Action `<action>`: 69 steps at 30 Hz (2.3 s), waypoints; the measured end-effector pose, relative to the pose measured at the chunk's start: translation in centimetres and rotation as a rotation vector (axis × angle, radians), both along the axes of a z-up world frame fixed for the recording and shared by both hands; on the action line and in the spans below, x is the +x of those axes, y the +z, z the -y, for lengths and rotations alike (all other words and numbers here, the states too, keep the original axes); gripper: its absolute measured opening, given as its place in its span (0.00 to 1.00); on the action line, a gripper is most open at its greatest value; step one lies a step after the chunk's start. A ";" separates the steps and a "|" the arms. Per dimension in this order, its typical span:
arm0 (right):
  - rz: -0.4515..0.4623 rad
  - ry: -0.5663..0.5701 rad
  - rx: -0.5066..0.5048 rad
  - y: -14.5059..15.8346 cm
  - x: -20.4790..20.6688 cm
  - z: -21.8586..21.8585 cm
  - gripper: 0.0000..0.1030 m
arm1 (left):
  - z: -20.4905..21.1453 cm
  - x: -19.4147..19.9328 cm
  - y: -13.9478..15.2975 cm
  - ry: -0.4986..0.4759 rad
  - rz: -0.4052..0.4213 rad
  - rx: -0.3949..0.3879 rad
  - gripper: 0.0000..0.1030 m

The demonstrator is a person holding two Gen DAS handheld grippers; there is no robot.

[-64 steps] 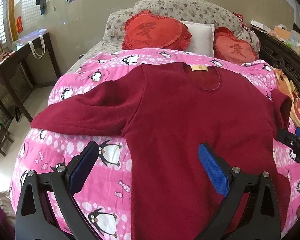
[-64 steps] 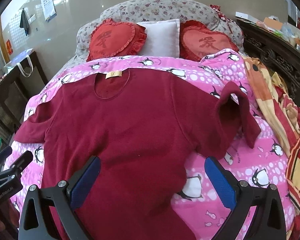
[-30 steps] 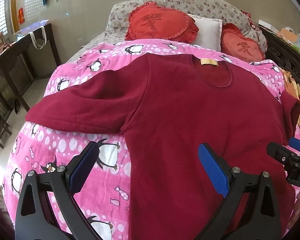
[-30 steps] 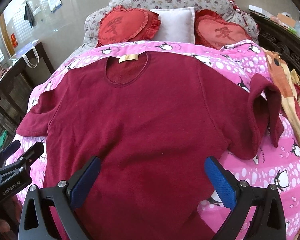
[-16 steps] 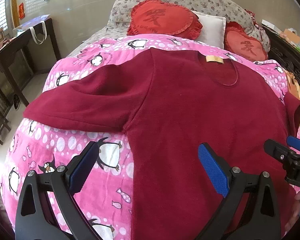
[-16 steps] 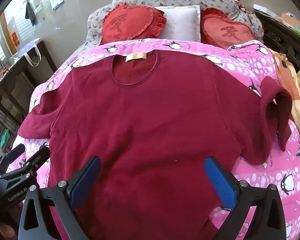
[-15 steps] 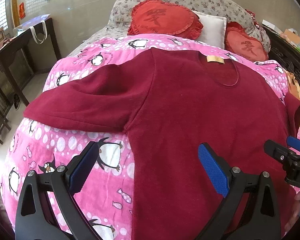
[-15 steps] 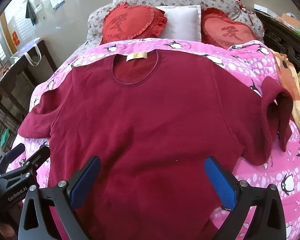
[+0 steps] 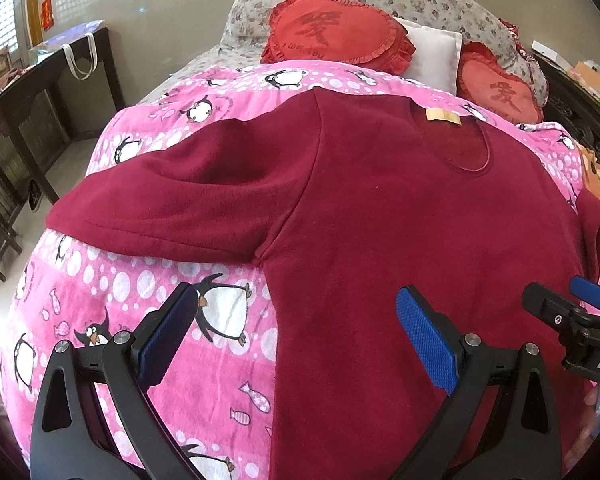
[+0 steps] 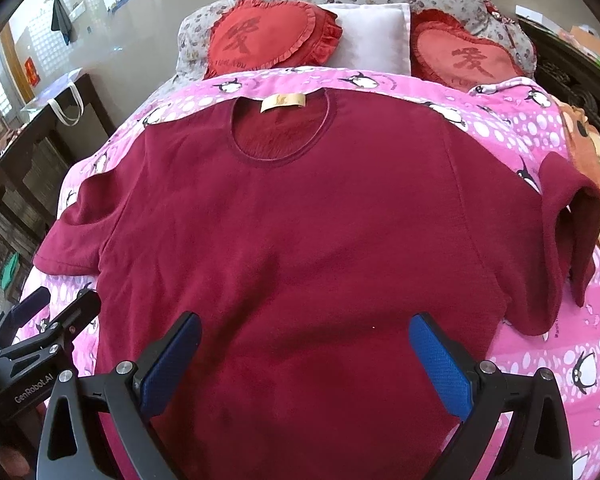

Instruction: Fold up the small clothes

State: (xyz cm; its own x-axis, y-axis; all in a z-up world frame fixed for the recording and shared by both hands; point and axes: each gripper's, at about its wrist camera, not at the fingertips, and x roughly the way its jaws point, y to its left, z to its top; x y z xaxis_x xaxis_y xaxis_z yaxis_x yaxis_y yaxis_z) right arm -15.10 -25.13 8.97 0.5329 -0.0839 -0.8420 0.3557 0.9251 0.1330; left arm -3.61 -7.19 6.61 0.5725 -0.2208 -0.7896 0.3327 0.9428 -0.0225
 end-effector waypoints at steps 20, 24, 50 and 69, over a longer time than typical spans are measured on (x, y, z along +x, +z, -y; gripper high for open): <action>-0.020 0.043 0.007 -1.1 2.2 -1.4 1.00 | -2.6 2.0 -0.1 0.059 -0.015 -0.008 0.97; -0.023 0.064 0.003 -1.2 3.0 -2.3 1.00 | -4.4 2.7 0.4 0.085 -0.011 -0.008 0.97; -0.080 0.095 0.049 -3.0 4.1 -2.4 1.00 | -23.2 19.0 -4.7 0.613 -0.204 -0.354 0.08; 0.022 -0.209 0.054 0.8 -2.6 10.6 1.00 | 12.6 0.8 3.9 -0.378 -0.054 -0.219 0.07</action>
State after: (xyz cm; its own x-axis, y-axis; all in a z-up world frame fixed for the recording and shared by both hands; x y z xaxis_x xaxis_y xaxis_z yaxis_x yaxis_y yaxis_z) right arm -17.66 -35.73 9.77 0.5271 -0.1495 -0.8366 0.5357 0.8227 0.1905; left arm -2.78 -19.76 10.52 0.3783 -0.5720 -0.7279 0.6460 0.7263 -0.2350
